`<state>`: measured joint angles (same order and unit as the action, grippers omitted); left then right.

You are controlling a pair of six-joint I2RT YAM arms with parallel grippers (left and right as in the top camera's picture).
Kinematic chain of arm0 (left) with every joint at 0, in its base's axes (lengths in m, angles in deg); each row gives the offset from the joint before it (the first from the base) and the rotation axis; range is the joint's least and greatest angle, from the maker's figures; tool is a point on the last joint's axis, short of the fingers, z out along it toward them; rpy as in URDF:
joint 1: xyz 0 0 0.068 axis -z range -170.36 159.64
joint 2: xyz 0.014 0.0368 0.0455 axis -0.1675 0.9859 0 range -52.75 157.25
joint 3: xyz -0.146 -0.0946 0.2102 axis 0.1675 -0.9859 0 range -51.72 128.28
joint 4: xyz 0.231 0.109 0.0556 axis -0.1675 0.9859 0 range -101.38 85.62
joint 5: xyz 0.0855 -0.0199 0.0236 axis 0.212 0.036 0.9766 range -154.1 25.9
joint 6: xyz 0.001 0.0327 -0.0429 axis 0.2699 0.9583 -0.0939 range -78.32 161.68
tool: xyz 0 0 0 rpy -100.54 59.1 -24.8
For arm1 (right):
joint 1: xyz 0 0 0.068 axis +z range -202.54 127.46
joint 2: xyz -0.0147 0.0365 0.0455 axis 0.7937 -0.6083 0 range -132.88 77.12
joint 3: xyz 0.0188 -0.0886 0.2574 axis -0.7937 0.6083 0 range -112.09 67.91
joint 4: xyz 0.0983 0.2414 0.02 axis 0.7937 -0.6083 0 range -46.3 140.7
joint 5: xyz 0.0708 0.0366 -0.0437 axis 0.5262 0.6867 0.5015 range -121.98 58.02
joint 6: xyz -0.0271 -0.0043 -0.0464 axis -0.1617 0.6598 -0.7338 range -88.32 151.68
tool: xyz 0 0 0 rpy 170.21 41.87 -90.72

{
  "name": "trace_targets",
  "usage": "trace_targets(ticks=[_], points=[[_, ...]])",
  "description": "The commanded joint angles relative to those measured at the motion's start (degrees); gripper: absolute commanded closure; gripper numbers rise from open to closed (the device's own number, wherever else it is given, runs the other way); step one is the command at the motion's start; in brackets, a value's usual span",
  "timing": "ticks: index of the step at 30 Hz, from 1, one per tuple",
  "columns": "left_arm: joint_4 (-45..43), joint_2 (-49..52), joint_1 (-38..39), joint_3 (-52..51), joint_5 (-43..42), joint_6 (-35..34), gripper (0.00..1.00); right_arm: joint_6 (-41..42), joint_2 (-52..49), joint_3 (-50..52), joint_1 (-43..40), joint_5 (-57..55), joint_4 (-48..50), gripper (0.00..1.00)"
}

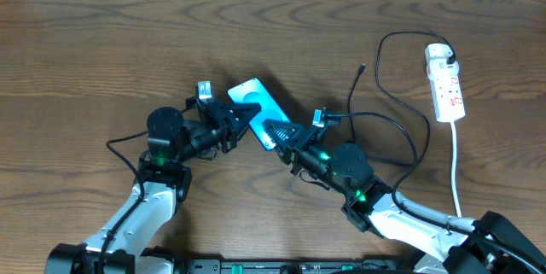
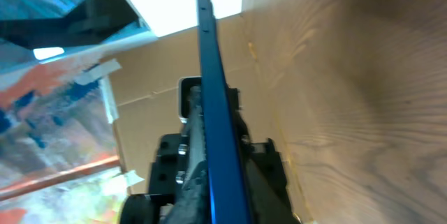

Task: Plug charger to phone and switch on socket
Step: 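Close the left gripper on the phone and open the right gripper, then withdraw the right gripper rightward away from the phone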

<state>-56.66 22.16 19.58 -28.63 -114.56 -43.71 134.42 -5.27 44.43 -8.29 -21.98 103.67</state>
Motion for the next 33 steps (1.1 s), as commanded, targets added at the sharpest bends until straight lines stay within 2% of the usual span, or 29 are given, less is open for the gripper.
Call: trace_targets(ticks=[1,7,11,16,21,24,27,30,33], points=[[-1.6,-0.3,0.8,1.6,-0.9,1.9,0.93,-2.1,-0.5,0.3,2.0,6.1,-3.8,0.87],[1.1,-0.3,0.8,1.6,-0.3,7.6,0.93,-3.9,-0.5,0.3,2.0,7.1,-7.1,0.78],[5.4,-0.3,0.8,1.6,1.0,9.4,0.93,-7.1,-0.5,0.3,2.0,7.1,-7.1,0.75],[6.5,-0.3,0.8,1.6,1.6,12.6,0.93,-7.4,-0.5,0.3,1.9,7.1,-7.1,0.72],[8.9,-0.3,0.4,1.6,3.7,15.3,0.93,-12.8,-0.5,0.3,1.9,9.1,-3.2,0.63],[14.3,-0.3,-1.1,1.6,8.5,15.3,0.93,-19.6,-0.4,0.3,1.7,9.7,1.0,0.51],[17.8,-0.3,-3.4,1.6,10.8,15.3,0.93,-31.4,-0.4,0.3,0.9,9.7,2.7,0.46],[18.2,-0.3,-5.8,1.6,9.1,14.5,0.93,-45.0,-0.4,0.3,-0.6,11.4,1.9,0.28],[18.2,-0.3,-8.0,1.6,5.8,12.2,0.93,-53.6,-0.3,0.3,-2.8,13.0,-0.2,0.12]])
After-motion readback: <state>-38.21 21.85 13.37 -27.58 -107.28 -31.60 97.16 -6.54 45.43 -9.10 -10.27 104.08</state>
